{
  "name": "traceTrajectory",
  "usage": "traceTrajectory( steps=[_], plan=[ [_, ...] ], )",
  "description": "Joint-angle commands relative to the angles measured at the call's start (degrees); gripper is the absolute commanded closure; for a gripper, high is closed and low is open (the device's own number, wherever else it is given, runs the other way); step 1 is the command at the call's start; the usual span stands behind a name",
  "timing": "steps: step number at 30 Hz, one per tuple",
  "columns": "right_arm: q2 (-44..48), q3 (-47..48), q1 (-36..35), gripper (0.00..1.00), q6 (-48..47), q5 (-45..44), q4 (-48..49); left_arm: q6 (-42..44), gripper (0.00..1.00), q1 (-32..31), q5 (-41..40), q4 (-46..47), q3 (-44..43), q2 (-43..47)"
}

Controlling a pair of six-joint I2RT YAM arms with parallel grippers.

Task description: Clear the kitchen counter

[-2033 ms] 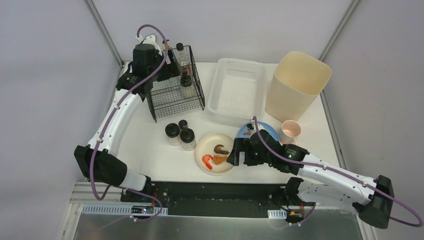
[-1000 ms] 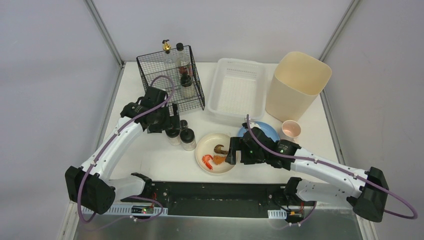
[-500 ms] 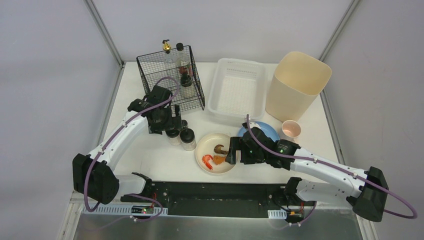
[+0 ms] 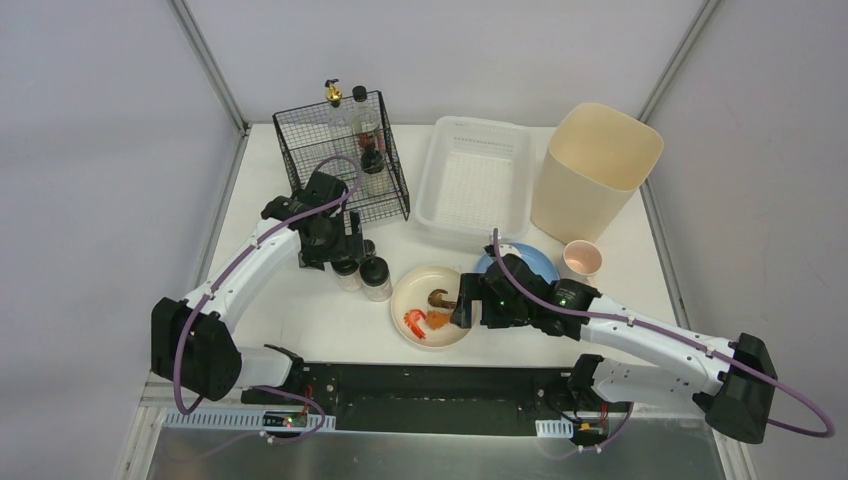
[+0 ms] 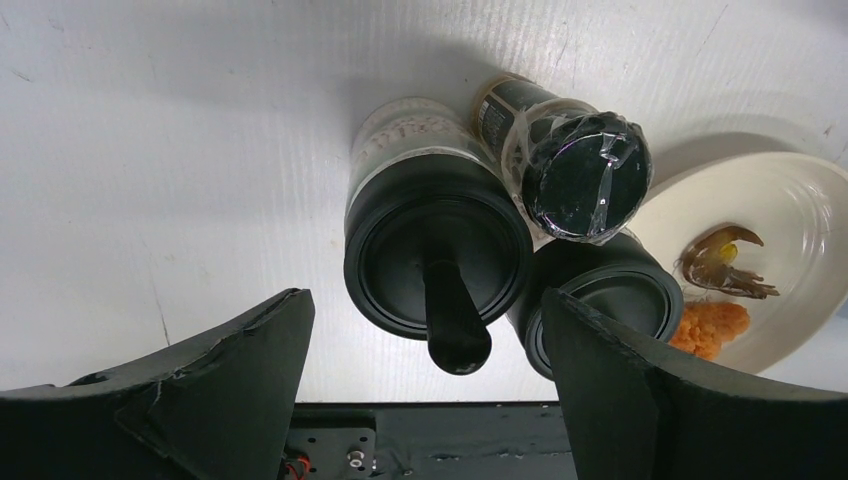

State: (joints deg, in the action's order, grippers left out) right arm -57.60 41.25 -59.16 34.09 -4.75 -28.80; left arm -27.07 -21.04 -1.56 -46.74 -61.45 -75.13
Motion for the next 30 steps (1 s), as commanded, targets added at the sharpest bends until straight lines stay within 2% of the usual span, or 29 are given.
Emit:
traceTrajectory(
  steps=[1, 30],
  plan=[
    [0.25, 1.80, -0.35, 0.01, 0.94, -0.86, 1.48, -0.35, 0.14, -0.41, -2.21, -0.14, 0.80, -0.55],
    [-0.10, 2.13, -0.33, 0.01, 0.92, -0.39, 1.80, -0.09, 0.17, -0.32, -4.42, -0.12, -1.69, 0.39]
  ],
)
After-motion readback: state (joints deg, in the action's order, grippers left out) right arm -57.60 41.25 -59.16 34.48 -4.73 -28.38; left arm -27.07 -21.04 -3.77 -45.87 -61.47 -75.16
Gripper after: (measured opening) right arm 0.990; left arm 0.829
